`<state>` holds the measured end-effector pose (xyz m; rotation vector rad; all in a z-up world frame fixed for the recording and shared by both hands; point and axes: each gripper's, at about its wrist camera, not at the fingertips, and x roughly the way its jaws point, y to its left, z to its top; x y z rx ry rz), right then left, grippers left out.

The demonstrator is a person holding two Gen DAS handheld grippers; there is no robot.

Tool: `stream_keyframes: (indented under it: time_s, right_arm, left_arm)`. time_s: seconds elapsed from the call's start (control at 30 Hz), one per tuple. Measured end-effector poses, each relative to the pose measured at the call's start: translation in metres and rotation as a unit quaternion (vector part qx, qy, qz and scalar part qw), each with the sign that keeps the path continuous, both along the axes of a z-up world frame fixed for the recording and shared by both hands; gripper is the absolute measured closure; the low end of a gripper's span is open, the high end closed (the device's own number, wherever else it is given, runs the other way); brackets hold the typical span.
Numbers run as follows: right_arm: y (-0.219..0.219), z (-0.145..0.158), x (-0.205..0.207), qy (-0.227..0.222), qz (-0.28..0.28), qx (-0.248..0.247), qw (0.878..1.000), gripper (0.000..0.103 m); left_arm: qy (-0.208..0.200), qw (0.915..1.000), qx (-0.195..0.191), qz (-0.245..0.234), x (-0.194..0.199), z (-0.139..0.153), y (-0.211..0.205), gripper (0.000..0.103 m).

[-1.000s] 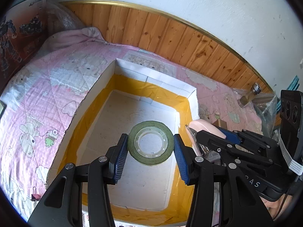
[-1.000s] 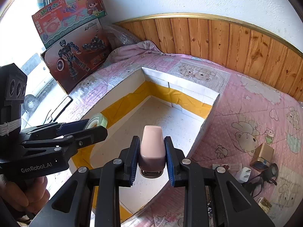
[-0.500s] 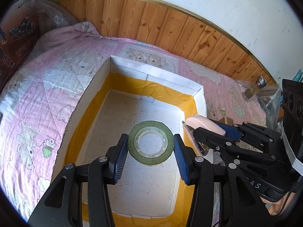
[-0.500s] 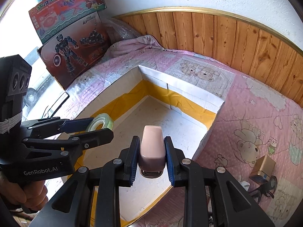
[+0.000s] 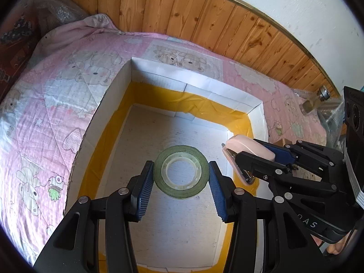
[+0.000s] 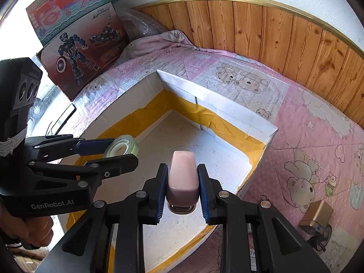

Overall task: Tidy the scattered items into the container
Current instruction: 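Carry the tape roll and stapler over the white box with both tools, then lower both items into the box and open both grippers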

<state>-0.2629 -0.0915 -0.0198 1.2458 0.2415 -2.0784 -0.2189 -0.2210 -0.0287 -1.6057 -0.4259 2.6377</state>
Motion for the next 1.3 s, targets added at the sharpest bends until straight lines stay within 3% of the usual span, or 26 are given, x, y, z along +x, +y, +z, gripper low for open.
stream_keyframes:
  time_s: [0.27,0.67,1.3]
  right_arm:
    - [-0.011,-0.007,-0.016,-0.005,0.013,0.018,1.000,0.076]
    - [-0.031,-0.025,-0.033,-0.005,0.046,0.064,0.997,0.076]
    - [-0.050,-0.054,-0.061,-0.027,0.098,0.129,0.986,0.076]
  left_arm:
    - [-0.013,0.9999,-0.007,-0.008,-0.019,-0.007,-0.004,0.054]
    - [-0.048,0.9986,0.019,0.013,-0.048,-0.030,-0.019,0.054]
    - [-0.073,0.9972,-0.016,-0.001,-0.085,-0.064,-0.009,0.054]
